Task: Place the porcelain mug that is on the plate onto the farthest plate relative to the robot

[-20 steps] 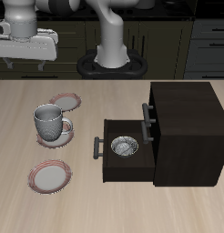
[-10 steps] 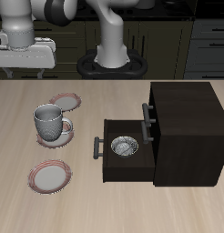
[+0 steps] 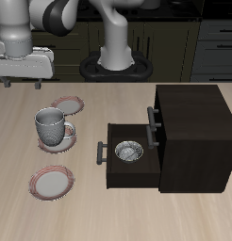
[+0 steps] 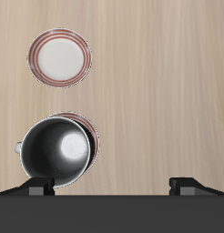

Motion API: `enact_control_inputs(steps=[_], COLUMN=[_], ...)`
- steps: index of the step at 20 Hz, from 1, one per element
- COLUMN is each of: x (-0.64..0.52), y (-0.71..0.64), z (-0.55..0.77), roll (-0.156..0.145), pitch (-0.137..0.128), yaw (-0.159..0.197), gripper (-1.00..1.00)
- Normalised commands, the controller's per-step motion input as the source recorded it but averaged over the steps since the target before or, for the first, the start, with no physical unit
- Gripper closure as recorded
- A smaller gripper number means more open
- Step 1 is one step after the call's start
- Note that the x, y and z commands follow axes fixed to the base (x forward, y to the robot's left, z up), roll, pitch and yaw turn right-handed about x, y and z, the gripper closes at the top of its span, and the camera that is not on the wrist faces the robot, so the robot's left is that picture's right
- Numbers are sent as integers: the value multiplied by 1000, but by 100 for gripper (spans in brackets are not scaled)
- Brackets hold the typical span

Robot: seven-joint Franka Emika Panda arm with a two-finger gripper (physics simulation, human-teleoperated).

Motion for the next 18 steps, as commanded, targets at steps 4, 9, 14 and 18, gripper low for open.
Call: enact_control_inputs(steps=[4, 9, 14, 18], x=[-6, -98, 7, 90], y=[-77, 306, 290, 85], z=[-247, -351, -235, -107], roll=[-54, -46, 3, 1], pitch=[-41, -83, 10, -10], yaw=[-37, 75, -13, -7], gripper=[-100, -100, -100, -100])
